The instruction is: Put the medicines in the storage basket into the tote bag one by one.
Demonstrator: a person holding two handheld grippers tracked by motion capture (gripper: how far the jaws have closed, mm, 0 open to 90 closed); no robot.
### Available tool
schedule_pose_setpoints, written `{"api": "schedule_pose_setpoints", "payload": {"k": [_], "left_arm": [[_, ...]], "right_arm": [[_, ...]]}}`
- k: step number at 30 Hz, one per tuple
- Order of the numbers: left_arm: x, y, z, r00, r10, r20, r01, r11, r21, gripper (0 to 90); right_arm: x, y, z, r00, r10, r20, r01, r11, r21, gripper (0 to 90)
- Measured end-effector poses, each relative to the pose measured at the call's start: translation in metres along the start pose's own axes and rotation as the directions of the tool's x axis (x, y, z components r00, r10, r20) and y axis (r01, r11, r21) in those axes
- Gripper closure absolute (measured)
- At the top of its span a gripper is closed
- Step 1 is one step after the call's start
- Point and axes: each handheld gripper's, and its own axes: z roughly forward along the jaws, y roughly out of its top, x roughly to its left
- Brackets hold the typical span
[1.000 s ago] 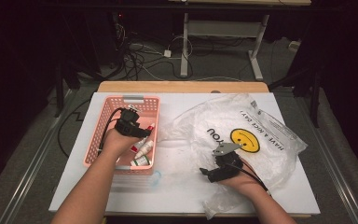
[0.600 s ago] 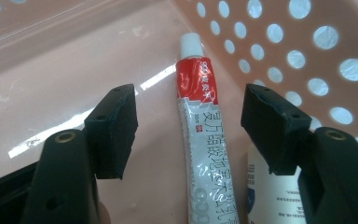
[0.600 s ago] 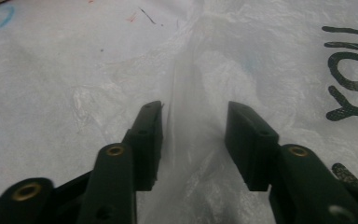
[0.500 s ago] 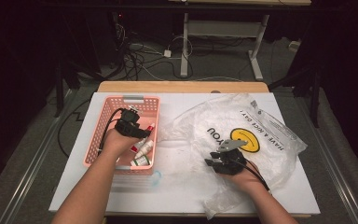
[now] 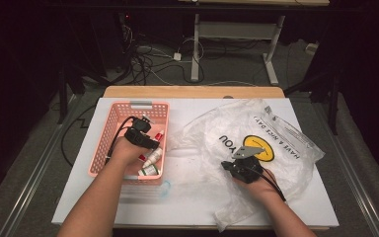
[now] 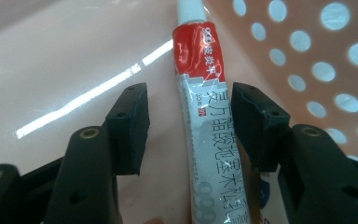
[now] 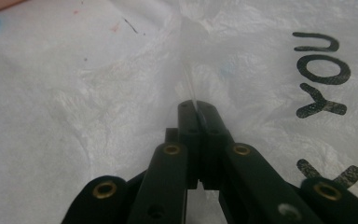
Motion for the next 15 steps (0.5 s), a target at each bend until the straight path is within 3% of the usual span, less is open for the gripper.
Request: {"api": "schedule_pose_setpoints", "payload": {"k": [15], "left_arm": [[-0.003, 0.001, 0.000, 0.9998, 0.016, 0.011, -0.017, 0.9998, 0.007, 50.8]], "right_arm": [[-0.003, 0.004, -0.015, 0.9997, 0.020, -0.015, -0.021, 0.997, -0.076, 90.0]]}}
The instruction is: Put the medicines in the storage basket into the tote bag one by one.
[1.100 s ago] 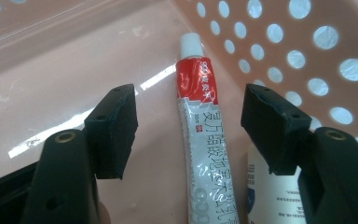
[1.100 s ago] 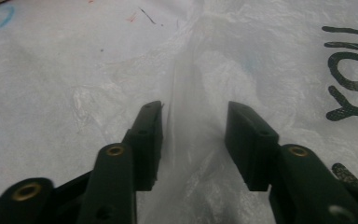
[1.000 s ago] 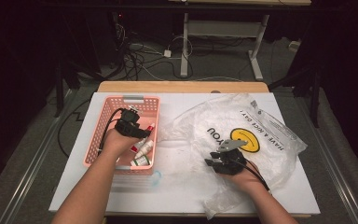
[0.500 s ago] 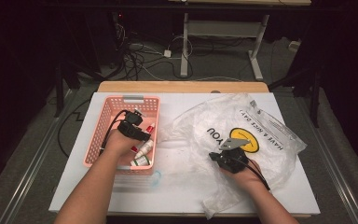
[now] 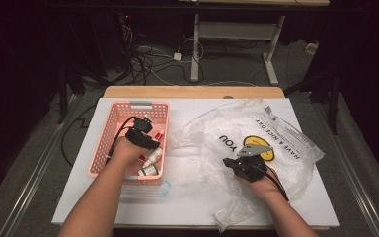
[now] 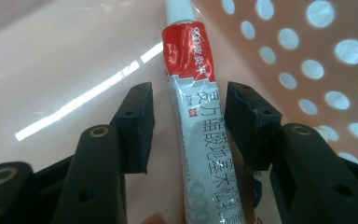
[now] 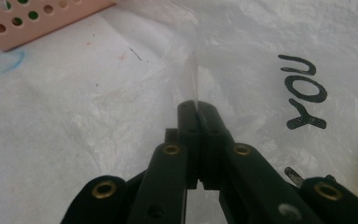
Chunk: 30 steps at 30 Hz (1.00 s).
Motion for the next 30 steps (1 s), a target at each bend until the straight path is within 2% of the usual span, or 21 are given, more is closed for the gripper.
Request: {"api": "schedule_pose_setpoints", "payload": {"k": [8, 12, 18, 22, 30], "left_arm": [[0.001, 0.000, 0.000, 0.9997, -0.009, 0.024, 0.009, 0.9999, -0.004, 51.0], [0.002, 0.000, 0.000, 0.9996, -0.012, 0.025, 0.012, 0.9999, -0.005, 50.9], [0.002, 0.000, 0.000, 0.9996, -0.012, 0.026, 0.012, 0.9999, -0.006, 51.0], [0.002, 0.000, 0.000, 0.9995, -0.017, 0.027, 0.017, 0.9998, -0.005, 51.0], [0.003, 0.000, 0.000, 0.9993, -0.026, 0.027, 0.026, 0.9997, -0.004, 53.9]], "right_arm": [[-0.001, 0.004, -0.011, 0.9999, -0.014, 0.002, 0.014, 0.998, -0.058, 90.0], [-0.002, 0.007, -0.019, 0.9997, -0.014, 0.019, 0.016, 0.993, -0.115, 90.0], [-0.004, 0.011, -0.032, 0.9989, -0.009, 0.046, 0.018, 0.980, -0.199, 90.0], [-0.006, 0.015, -0.040, 0.9985, 0.000, 0.054, 0.012, 0.973, -0.232, 90.0], [-0.007, 0.021, -0.054, 0.9972, 0.013, 0.074, 0.011, 0.949, -0.314, 90.0]]}}
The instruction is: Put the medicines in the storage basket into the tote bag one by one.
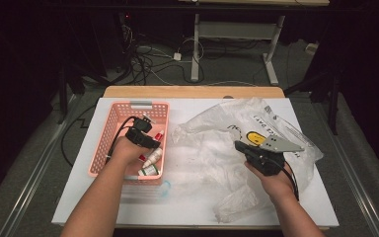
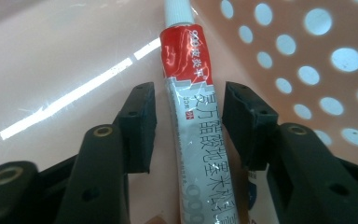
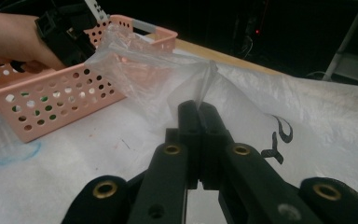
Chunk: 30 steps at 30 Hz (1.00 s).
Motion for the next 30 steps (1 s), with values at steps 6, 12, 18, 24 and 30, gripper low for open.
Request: {"api": "schedule_pose_setpoints", "payload": {"k": [6, 12, 18, 24, 30], "left_arm": [[-0.001, 0.000, 0.000, 1.0000, 0.004, -0.008, -0.004, 1.0000, 0.000, 63.6], [-0.003, 0.000, 0.000, 0.9996, 0.016, -0.022, -0.016, 0.9999, 0.000, 67.0], [-0.005, 0.000, 0.000, 0.9990, 0.026, -0.036, -0.026, 0.9997, 0.005, 67.8], [-0.004, -0.001, -0.004, 0.9981, 0.018, -0.060, -0.017, 0.9998, 0.012, 68.1], [-0.002, -0.004, -0.017, 0.9975, 0.007, -0.070, -0.009, 0.9994, -0.035, 68.1]], "right_arm": [[-0.002, 0.001, -0.002, 0.9999, 0.004, 0.010, -0.004, 1.000, -0.031, 90.0], [-0.003, 0.001, -0.003, 0.9999, 0.009, 0.011, -0.008, 1.000, -0.029, 90.0], [-0.004, 0.001, -0.004, 0.9999, 0.006, 0.012, -0.006, 0.999, -0.036, 90.0], [-0.003, 0.002, -0.006, 0.9999, 0.010, 0.012, -0.009, 0.999, -0.045, 90.0], [-0.004, 0.002, -0.007, 0.9999, 0.008, 0.012, -0.007, 0.999, -0.046, 90.0]]}}
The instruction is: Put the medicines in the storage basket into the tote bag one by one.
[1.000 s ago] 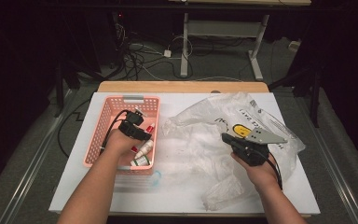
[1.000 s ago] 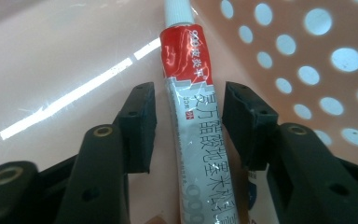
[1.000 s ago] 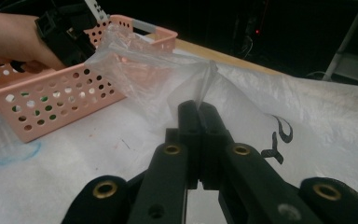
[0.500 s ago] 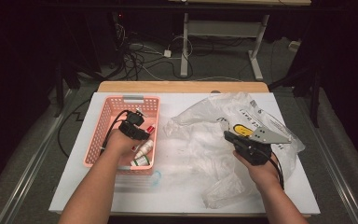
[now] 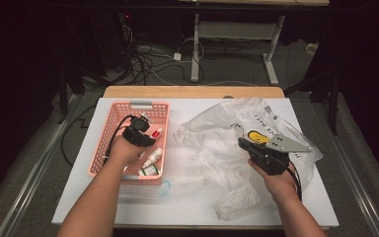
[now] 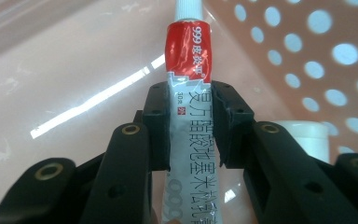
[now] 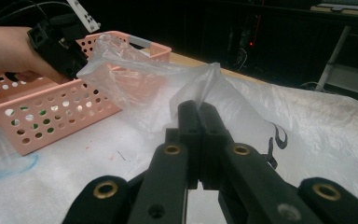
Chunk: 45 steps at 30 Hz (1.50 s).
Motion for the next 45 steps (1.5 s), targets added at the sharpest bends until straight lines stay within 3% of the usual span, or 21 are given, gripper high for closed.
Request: {"api": "schedule_pose_setpoints", "payload": {"k": [11, 18, 23, 30, 33, 37, 40, 45], "left_arm": [[-0.004, -0.012, -0.023, 0.9997, -0.011, 0.021, 0.013, 0.9956, -0.093, 68.0], [-0.007, -0.021, -0.045, 0.9992, -0.022, 0.034, 0.028, 0.9840, -0.176, 68.0], [-0.012, -0.031, -0.058, 0.9986, -0.016, 0.051, 0.028, 0.9683, -0.248, 68.0], [-0.027, -0.046, -0.072, 0.9994, 0.030, 0.017, -0.023, 0.9489, -0.315, 67.9], [-0.032, -0.052, -0.076, 0.9992, 0.036, 0.014, -0.029, 0.9380, -0.345, 67.9], [-0.039, -0.060, -0.078, 0.9987, 0.042, 0.029, -0.027, 0.9168, -0.398, 67.9], [-0.045, -0.064, -0.076, 0.9986, 0.048, 0.022, -0.035, 0.9086, -0.416, 67.9], [-0.051, -0.071, -0.076, 0.9969, 0.074, 0.027, -0.054, 0.8861, -0.460, 68.0]], "right_arm": [[0.000, 0.002, -0.001, 0.9999, 0.004, -0.011, -0.004, 1.000, -0.008, 90.0], [0.000, 0.002, -0.001, 0.9998, 0.008, -0.018, -0.008, 1.000, -0.004, 90.0], [0.000, 0.002, -0.002, 0.9998, 0.006, -0.018, -0.006, 1.000, -0.002, 90.0], [0.000, 0.002, -0.003, 0.9997, 0.004, -0.024, -0.004, 1.000, -0.007, 90.0], [0.000, 0.002, -0.003, 0.9995, 0.015, -0.027, -0.015, 1.000, -0.002, 90.0], [0.001, 0.002, -0.004, 0.9995, 0.012, -0.028, -0.012, 1.000, -0.003, 90.0], [0.003, 0.003, -0.005, 0.9996, 0.004, -0.028, -0.004, 1.000, -0.005, 90.0], [0.005, 0.003, -0.007, 0.9998, 0.005, -0.022, -0.005, 1.000, -0.008, 90.0]]}}
